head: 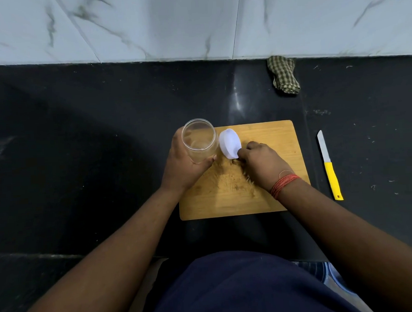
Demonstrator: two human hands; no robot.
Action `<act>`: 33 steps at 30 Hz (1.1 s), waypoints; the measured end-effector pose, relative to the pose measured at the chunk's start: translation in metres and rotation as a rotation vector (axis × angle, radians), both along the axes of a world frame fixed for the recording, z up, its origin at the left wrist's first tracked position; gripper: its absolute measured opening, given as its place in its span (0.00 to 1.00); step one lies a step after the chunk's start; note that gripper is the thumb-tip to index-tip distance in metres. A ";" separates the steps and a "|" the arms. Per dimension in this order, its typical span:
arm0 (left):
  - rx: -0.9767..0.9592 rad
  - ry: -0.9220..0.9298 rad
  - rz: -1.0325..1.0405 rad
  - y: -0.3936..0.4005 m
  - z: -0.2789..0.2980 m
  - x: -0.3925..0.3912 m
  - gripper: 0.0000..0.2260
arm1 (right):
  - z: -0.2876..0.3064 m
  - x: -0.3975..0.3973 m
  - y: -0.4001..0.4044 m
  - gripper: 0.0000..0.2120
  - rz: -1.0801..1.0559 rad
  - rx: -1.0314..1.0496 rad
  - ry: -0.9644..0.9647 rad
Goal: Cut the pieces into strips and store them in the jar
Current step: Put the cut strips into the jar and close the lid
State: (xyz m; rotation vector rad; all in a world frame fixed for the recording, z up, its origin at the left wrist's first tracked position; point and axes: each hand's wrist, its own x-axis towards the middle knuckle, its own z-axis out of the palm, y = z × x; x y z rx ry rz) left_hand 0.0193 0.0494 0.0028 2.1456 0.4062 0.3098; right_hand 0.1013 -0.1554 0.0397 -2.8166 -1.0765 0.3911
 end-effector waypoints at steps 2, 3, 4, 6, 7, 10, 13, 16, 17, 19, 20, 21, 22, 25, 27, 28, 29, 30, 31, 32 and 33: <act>-0.002 0.002 -0.005 0.000 0.001 0.000 0.43 | 0.000 0.002 -0.002 0.12 0.001 0.038 0.011; -0.007 0.002 -0.007 0.000 0.001 0.000 0.43 | -0.001 0.002 -0.004 0.11 -0.010 0.065 0.019; -0.010 0.000 -0.009 0.000 0.002 0.000 0.43 | -0.002 0.003 -0.005 0.09 -0.029 0.094 0.034; -0.009 -0.005 -0.008 -0.001 0.002 0.000 0.43 | -0.004 0.004 -0.006 0.06 -0.077 0.166 0.078; -0.009 -0.005 -0.007 -0.001 0.002 0.000 0.43 | -0.004 0.005 -0.007 0.05 -0.100 0.201 0.098; -0.011 0.000 -0.009 0.000 0.001 0.000 0.43 | -0.001 0.007 -0.010 0.03 -0.158 0.264 0.154; -0.005 0.005 -0.020 0.000 0.001 0.000 0.44 | 0.005 0.011 -0.017 0.05 -0.265 0.305 0.235; -0.015 0.009 -0.024 0.000 0.001 -0.001 0.44 | 0.016 0.018 -0.021 0.05 -0.400 0.419 0.340; -0.022 0.007 -0.020 0.000 0.002 -0.001 0.44 | 0.023 0.021 -0.019 0.05 -0.435 0.480 0.384; -0.037 -0.006 -0.010 -0.001 0.003 -0.001 0.45 | 0.040 0.028 -0.009 0.05 -0.444 0.626 0.459; -0.037 -0.010 -0.007 -0.002 0.003 -0.001 0.45 | 0.051 0.031 -0.001 0.05 -0.416 0.681 0.470; -0.034 -0.010 -0.006 -0.002 0.004 -0.001 0.44 | 0.062 0.034 0.009 0.05 -0.375 0.720 0.462; -0.030 -0.012 -0.009 -0.003 0.005 -0.001 0.44 | 0.072 0.036 0.021 0.05 -0.327 0.750 0.451; -0.029 -0.019 -0.026 -0.002 0.006 -0.001 0.44 | 0.092 0.036 0.060 0.02 -0.169 0.731 0.379; -0.040 -0.012 -0.036 -0.002 0.006 0.000 0.44 | 0.091 0.035 0.080 0.03 -0.007 0.579 0.266; -0.043 -0.002 -0.037 -0.002 0.007 0.000 0.45 | 0.088 0.034 0.086 0.03 0.073 0.495 0.214; -0.043 0.009 -0.036 -0.002 0.007 0.000 0.45 | 0.084 0.035 0.089 0.04 0.132 0.432 0.174; -0.043 0.018 -0.035 -0.002 0.008 0.000 0.45 | 0.084 0.035 0.091 0.04 0.165 0.403 0.158; -0.043 0.019 -0.037 -0.002 0.008 0.000 0.46 | 0.085 0.036 0.090 0.05 0.184 0.397 0.161; -0.043 0.015 -0.040 -0.002 0.008 0.000 0.46 | 0.087 0.037 0.089 0.06 0.201 0.400 0.171; -0.043 0.010 -0.043 -0.002 0.008 0.000 0.45 | 0.090 0.038 0.087 0.07 0.215 0.400 0.184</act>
